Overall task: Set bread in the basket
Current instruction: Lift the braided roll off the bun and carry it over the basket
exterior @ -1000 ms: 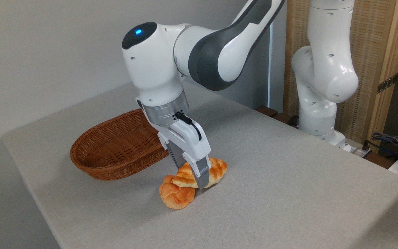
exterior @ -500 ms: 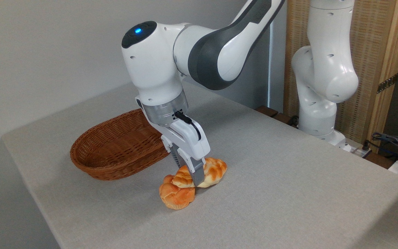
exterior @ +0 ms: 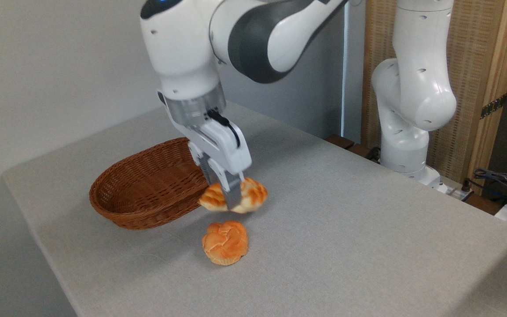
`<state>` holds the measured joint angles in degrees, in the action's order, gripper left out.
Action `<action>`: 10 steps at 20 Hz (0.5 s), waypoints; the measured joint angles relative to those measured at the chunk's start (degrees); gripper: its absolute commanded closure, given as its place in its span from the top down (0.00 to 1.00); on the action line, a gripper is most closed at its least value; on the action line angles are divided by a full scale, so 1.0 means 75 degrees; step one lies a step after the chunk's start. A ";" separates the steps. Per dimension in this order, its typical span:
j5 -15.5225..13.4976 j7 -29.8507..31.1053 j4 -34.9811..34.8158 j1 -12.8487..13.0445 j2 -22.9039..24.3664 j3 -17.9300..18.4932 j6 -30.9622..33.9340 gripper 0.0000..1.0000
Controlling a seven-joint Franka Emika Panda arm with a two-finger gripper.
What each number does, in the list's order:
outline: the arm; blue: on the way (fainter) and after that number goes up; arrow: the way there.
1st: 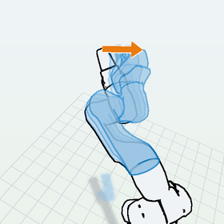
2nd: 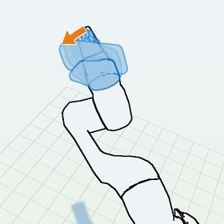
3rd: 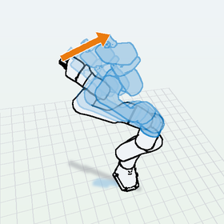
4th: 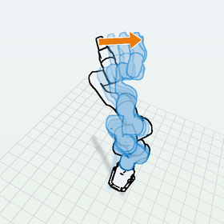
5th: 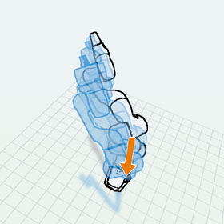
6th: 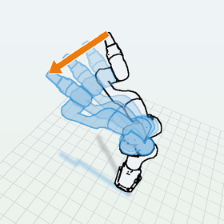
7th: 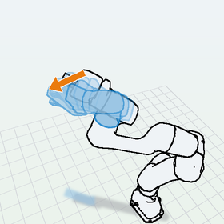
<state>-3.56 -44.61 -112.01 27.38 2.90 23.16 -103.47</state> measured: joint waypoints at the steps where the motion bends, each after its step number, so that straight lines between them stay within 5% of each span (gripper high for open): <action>1: -0.0099 0.0082 0.0096 0.0002 0.0004 -0.0092 0.0013 0.38; 7: -0.0911 0.0975 0.0289 0.0020 -0.0005 -0.0459 0.0036 0.38; 10: -0.1354 0.1331 0.0290 0.0023 -0.0027 -0.0507 0.0036 0.48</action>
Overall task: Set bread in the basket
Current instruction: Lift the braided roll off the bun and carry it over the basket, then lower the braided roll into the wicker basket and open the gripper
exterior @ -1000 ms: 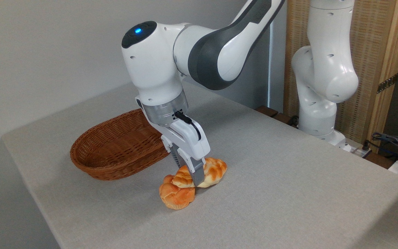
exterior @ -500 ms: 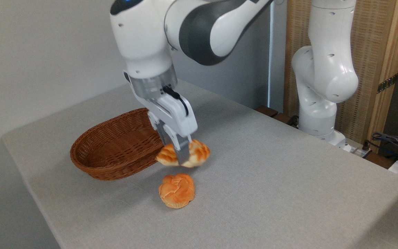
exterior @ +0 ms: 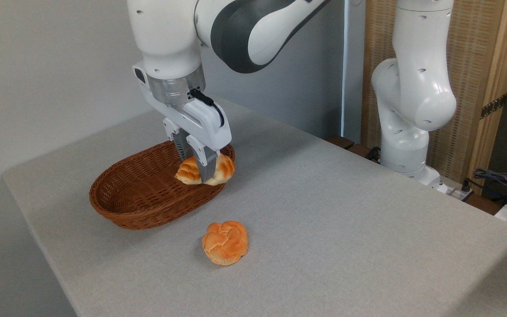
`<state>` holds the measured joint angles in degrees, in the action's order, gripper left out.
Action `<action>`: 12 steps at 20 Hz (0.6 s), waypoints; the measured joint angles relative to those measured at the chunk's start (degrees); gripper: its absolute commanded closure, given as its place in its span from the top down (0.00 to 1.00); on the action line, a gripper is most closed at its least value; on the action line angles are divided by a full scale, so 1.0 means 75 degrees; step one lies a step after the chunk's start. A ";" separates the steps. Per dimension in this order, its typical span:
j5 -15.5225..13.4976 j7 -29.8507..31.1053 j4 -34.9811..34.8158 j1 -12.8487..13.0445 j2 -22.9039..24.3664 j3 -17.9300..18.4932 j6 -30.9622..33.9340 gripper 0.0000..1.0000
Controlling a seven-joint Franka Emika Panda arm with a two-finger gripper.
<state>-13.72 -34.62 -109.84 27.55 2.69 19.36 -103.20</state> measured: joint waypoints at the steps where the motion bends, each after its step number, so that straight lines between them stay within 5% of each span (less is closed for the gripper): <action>1: -0.0162 0.0095 0.0003 0.0000 -0.0016 -0.0022 -0.0001 0.55; 2: -0.0276 0.0188 0.0007 0.0001 -0.0034 -0.0040 -0.0006 0.88; 3: -0.0346 0.0256 0.0014 0.0001 -0.0051 -0.0055 -0.0022 1.00; 12: -0.0578 0.0727 0.0044 0.0002 -0.0133 -0.0201 -0.0410 1.00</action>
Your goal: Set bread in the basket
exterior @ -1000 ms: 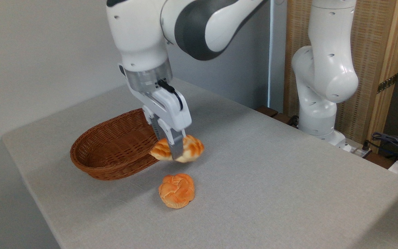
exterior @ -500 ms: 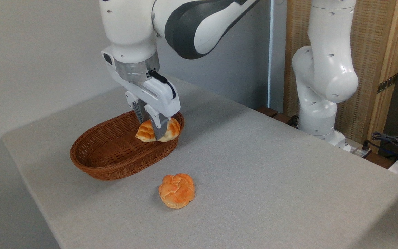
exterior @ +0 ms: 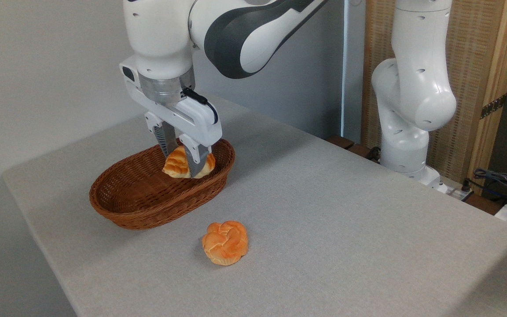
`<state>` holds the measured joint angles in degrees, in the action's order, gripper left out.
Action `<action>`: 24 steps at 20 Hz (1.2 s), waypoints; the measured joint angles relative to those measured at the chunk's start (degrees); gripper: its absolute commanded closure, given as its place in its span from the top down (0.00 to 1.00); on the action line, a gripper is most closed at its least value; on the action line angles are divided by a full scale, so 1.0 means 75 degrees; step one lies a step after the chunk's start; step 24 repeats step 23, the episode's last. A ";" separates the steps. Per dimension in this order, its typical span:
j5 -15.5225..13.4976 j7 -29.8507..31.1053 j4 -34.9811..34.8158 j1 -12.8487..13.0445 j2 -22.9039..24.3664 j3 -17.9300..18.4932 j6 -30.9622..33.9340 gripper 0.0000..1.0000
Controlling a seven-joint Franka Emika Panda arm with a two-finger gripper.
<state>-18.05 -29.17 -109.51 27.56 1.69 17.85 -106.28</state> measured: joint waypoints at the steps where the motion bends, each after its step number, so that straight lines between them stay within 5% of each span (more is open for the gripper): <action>1: 0.0000 0.0001 0.0002 0.0000 0.0000 0.0000 -0.0003 1.00; 10: 0.0035 0.0001 0.0256 -0.0063 0.0000 0.0073 -0.0022 1.00; 16: 0.1543 -0.0138 0.0487 -0.0156 0.0001 0.0266 -0.0094 1.00; 19: 0.1877 -0.0462 0.0493 -0.0158 -0.0001 0.0342 -0.0152 1.00; 24: 0.1916 -0.1446 0.0493 -0.0166 -0.0003 0.0641 -0.0162 1.00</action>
